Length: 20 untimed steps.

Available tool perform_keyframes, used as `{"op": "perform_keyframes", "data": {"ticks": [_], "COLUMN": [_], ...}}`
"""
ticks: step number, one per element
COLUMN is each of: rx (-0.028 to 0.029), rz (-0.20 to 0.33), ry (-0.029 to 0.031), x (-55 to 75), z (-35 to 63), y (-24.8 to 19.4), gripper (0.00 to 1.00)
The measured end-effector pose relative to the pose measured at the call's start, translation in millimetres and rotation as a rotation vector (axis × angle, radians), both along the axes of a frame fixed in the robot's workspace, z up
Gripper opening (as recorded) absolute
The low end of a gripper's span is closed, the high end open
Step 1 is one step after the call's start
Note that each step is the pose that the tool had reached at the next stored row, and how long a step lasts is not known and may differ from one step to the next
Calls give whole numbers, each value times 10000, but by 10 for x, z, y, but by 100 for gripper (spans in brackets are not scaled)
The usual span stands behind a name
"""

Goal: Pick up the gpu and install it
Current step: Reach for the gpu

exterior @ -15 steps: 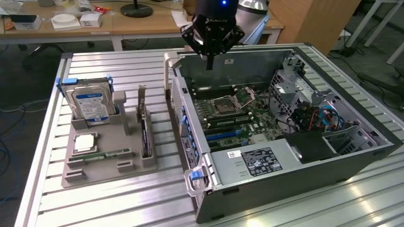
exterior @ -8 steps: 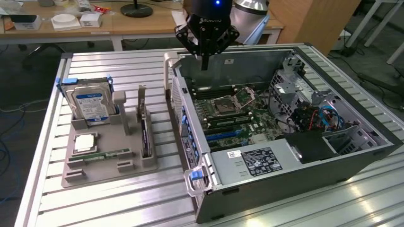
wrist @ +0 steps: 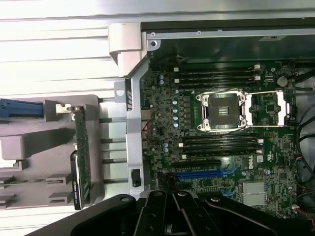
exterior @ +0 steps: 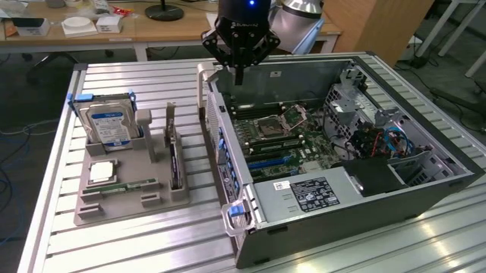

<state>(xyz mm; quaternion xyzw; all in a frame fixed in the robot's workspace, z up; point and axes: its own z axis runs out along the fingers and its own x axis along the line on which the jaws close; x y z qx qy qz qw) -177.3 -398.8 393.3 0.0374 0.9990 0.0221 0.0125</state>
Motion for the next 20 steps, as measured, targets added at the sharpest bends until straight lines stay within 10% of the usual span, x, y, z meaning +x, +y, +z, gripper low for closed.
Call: {"op": "perform_keyframes", "data": {"ticks": [20], "rx": [0], "rz": [0], "ry": [-1], "x": [-313], "z": [-5], "y": [0], "gripper": [10]}}
